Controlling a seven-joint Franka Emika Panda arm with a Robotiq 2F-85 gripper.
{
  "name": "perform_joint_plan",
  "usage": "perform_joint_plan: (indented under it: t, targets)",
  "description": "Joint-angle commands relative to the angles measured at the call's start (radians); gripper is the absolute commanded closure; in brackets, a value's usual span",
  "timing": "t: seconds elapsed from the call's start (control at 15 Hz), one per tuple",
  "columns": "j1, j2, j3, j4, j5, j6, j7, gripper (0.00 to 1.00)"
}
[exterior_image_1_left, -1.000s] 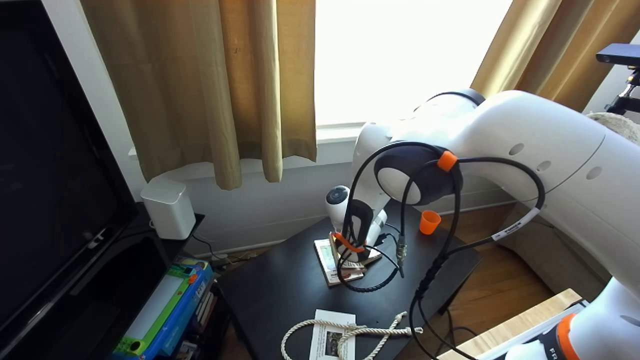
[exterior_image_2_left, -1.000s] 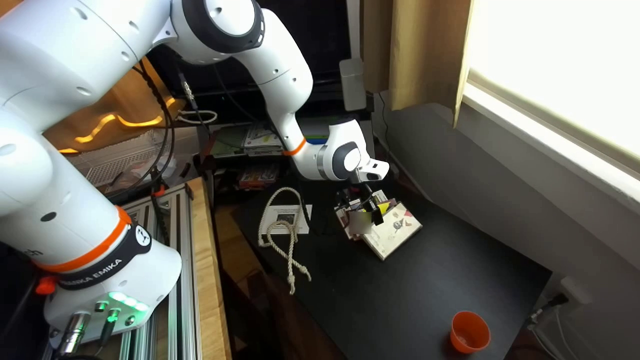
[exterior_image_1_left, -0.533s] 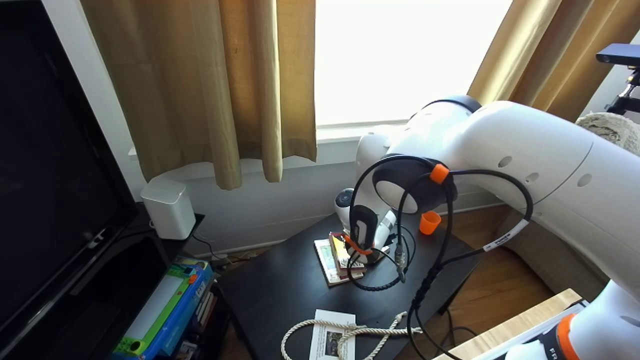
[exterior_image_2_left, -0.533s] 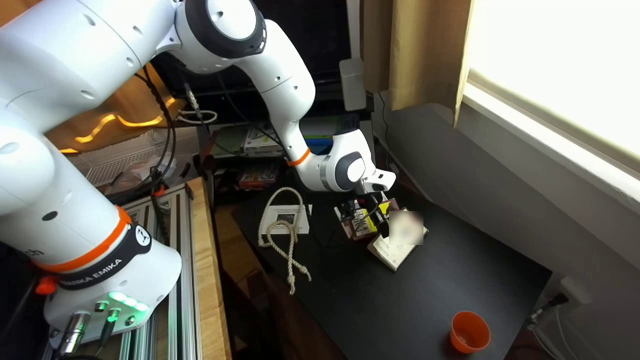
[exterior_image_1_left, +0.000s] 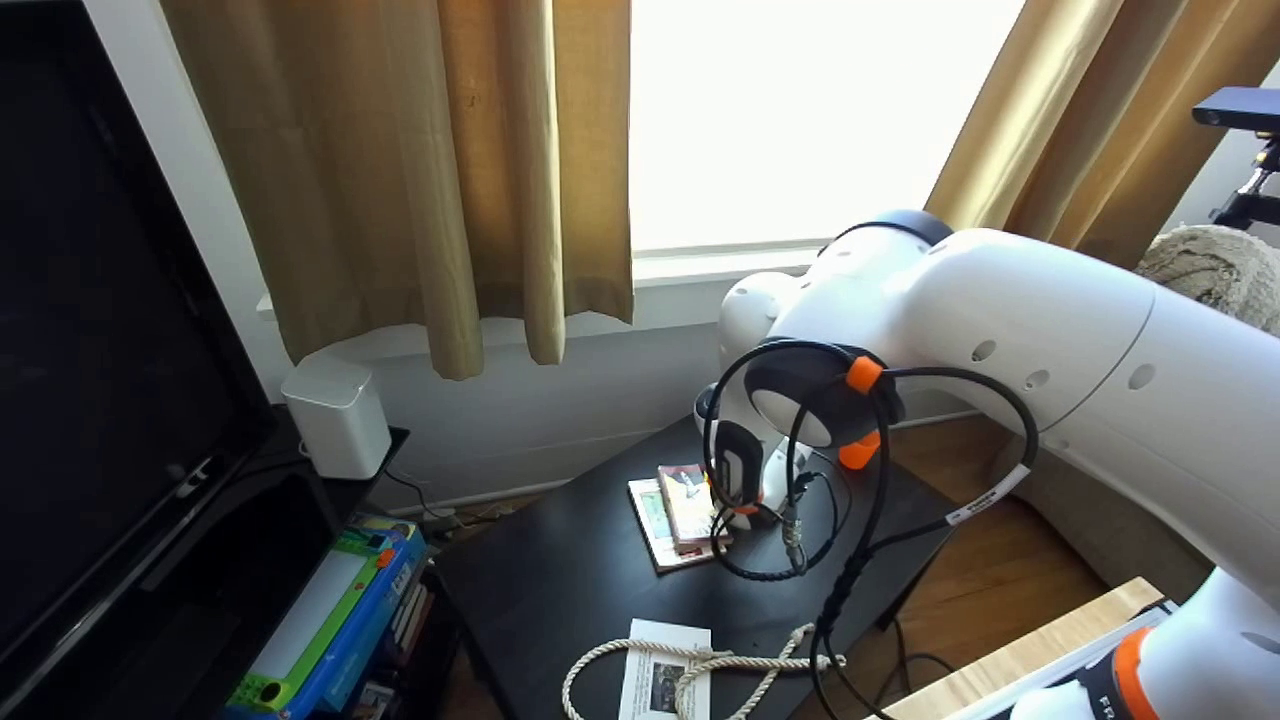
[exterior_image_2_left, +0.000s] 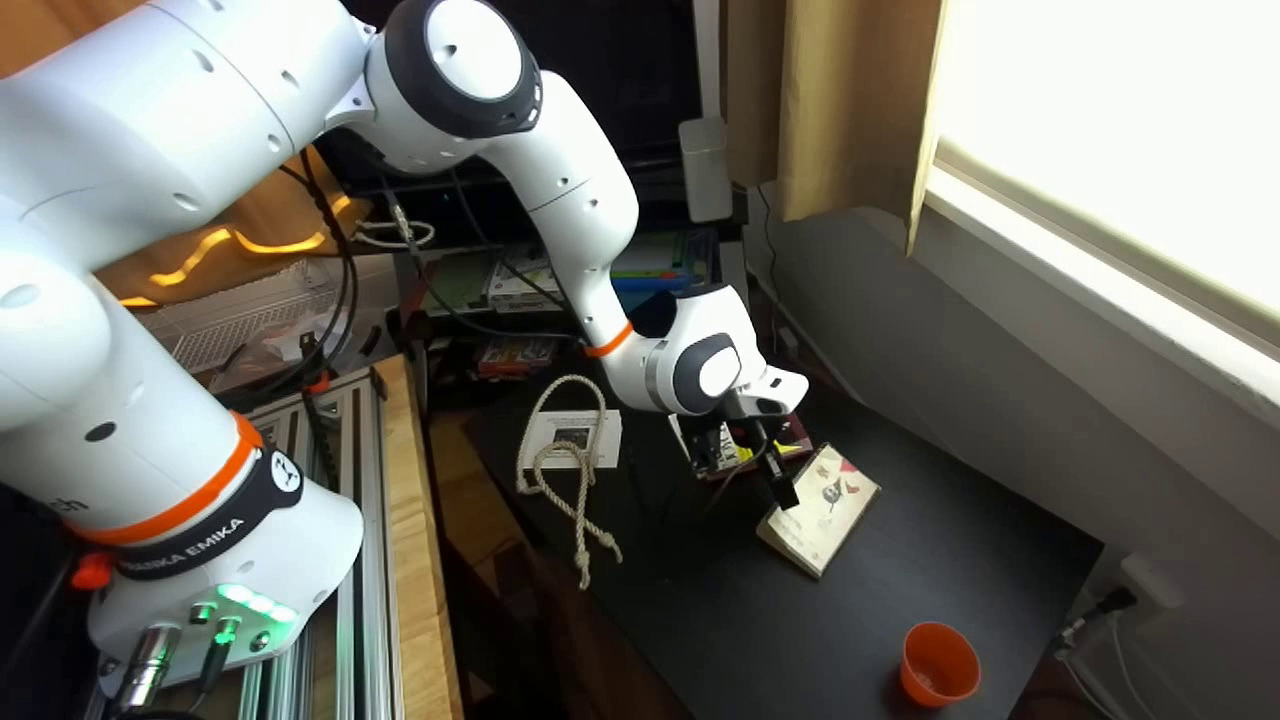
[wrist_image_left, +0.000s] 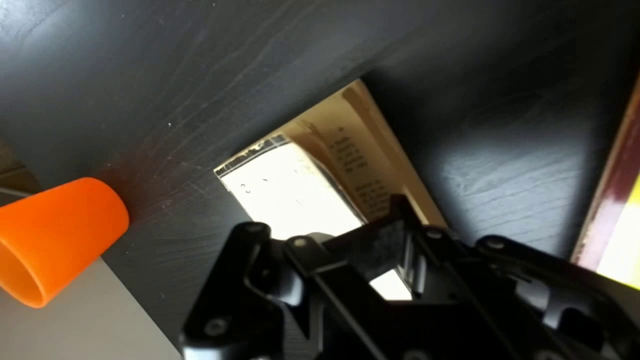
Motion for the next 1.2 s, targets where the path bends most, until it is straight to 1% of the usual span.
perform_joint_plan:
  t: [0.0,0.07,0.4,0.53,0.6,0.67,0.87,1.0,1.07,1.13]
  targets:
    - [0.026,-0.020,-0.007,-0.033,0.058,0.022,-0.024,0.73]
    - [0.042,-0.043,-0.014,-0.050,0.058,0.013,-0.028,0.68]
    - [0.093,-0.173,-0.014,-0.121,0.053,-0.027,-0.069,0.29]
    - [0.089,-0.219,0.006,-0.134,0.056,-0.064,-0.081,0.16]
    - [0.082,-0.229,0.019,-0.127,0.057,-0.084,-0.080,0.07]
    - [0.079,-0.240,0.030,-0.122,0.058,-0.107,-0.074,0.01]
    - [0.061,-0.237,0.068,-0.080,0.053,-0.193,-0.051,0.00]
    - [0.021,-0.226,0.120,-0.042,0.052,-0.235,-0.058,0.00]
    - [0.015,-0.221,0.134,-0.029,0.049,-0.256,-0.054,0.00]
    - [-0.009,-0.217,0.166,-0.012,0.048,-0.271,-0.063,0.00]
